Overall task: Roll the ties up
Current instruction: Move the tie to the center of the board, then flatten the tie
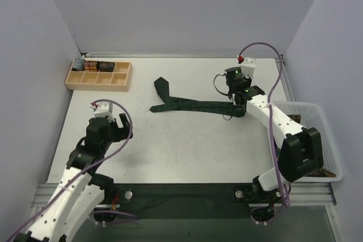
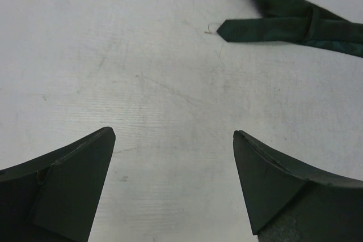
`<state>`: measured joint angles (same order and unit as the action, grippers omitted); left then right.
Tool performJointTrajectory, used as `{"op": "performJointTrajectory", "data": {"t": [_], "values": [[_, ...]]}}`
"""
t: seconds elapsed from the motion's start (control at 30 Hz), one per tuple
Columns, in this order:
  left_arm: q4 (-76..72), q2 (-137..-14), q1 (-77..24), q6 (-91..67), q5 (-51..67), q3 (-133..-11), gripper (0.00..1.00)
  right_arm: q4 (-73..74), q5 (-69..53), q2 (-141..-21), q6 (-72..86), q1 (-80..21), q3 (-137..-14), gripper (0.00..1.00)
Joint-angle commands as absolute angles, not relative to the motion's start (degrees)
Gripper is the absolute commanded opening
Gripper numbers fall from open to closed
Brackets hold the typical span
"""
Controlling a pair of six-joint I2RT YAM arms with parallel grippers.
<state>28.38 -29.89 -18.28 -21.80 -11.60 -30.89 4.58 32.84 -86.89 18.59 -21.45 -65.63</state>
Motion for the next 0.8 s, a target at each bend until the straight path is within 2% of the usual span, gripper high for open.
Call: {"op": "performJointTrajectory", "data": {"t": [0.0,0.17,0.4,0.77], "values": [[23.56,-39.18,-18.54,-25.83,-7.83,-35.06,0.97,13.44,39.11,-82.01,28.89,-21.18,-63.04,0.0],[17.33,-56.47,-18.9,-27.94,-5.01,-40.95,0.97,17.31,36.13,-79.28,33.22,-19.6,-58.19,0.0],[7.83,-76.79,-22.66,-39.45,-3.52,-50.78,0.97,18.98,30.77,-73.75,37.88,-18.11,-51.34,0.0],[6.59,-101.66,-28.3,-46.05,-10.98,-66.16,0.94,23.99,22.7,-67.77,43.06,-18.19,-43.95,0.0]]}}
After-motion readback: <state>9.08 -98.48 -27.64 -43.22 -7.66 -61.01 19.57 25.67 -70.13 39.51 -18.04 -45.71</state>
